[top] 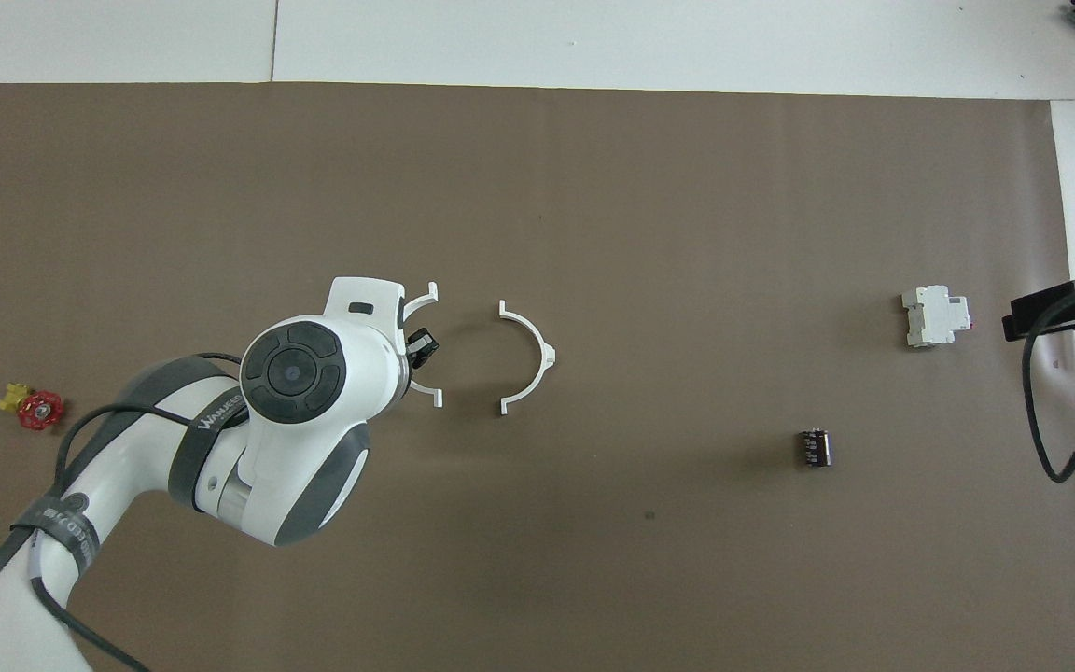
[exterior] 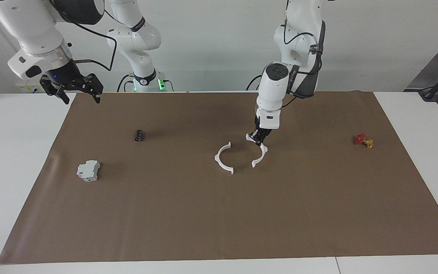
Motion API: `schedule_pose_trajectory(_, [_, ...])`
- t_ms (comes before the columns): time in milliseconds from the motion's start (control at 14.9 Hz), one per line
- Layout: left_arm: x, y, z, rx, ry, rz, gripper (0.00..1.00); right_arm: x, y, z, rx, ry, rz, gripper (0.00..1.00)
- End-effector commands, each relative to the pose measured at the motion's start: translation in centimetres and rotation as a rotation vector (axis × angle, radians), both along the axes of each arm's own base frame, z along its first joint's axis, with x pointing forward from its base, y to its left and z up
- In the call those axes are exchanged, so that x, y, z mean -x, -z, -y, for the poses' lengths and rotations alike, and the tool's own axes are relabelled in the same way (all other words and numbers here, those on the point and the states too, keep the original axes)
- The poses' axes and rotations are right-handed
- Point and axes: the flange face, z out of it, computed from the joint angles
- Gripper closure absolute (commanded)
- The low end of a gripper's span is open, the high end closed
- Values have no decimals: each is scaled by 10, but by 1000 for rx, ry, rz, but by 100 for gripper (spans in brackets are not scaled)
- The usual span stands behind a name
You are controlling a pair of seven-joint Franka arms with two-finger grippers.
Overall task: Assemble drain pipe with both arms
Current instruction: 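Carry the half-ring with the left gripper to the placed half-ring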
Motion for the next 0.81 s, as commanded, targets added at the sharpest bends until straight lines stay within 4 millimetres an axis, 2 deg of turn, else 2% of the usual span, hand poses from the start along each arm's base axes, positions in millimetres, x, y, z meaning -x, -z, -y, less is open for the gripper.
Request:
schedule_pose_trajectory(0, [-1, 32, 32, -18, 11, -1, 100, 3, -2, 0, 6, -11, -8, 0])
schedule_pose_trajectory(202, [2, 35, 37, -20, 24, 0, 100, 3, -1, 0, 7, -11, -10, 0])
schedule_pose_trajectory(336, [6, 44, 45, -21, 46, 5, 100, 3, -2, 1, 7, -9, -8, 0])
schedule_pose_trajectory(740, [13, 52, 51, -29, 61, -4, 100, 3, -2, 0, 6, -11, -8, 0])
